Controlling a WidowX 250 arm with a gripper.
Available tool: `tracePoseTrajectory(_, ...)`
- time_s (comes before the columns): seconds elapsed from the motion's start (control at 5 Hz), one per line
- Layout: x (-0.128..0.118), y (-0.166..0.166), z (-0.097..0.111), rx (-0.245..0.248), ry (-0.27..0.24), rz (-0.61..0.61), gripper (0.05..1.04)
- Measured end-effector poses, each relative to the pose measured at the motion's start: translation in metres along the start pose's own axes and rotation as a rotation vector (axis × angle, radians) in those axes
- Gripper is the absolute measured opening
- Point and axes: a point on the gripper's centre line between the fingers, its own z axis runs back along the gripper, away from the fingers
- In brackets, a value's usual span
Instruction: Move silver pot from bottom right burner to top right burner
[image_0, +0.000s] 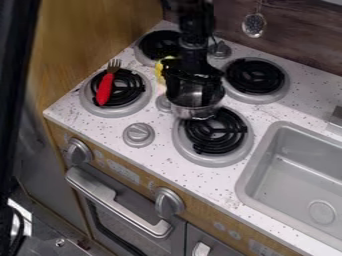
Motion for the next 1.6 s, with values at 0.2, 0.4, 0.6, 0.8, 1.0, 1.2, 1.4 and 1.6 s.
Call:
tracePoseTrajectory(0.2,-0.008,-0.005,-0.001,-0.042,0.025,-0.011,1.001)
tracePoseTrajectory(0.4,-0.01,-0.011,0.014,-0.042,-0.008,-0.047,1.001)
tracePoseTrajectory(0.6,-0.004,-0.021,0.041,-0.063,-0.099,-0.06,1.001)
tracePoseTrajectory(0.8,0.0,-0.037,0.062,-0.089,-0.162,-0.092,1.001)
tracePoseTrajectory(1.0,0.0,-0.054,0.065,-0.092,-0.177,-0.137,1.001)
tracePoseTrajectory(1.2,0.003,-0.07,0.04,-0.054,-0.121,-0.18,1.001)
tracePoseTrajectory(1.4,0.006,-0.067,0.007,-0.002,-0.052,-0.178,1.001)
tracePoseTrajectory(1.6,0.004,-0.056,-0.023,0.047,0.021,-0.159,1.001)
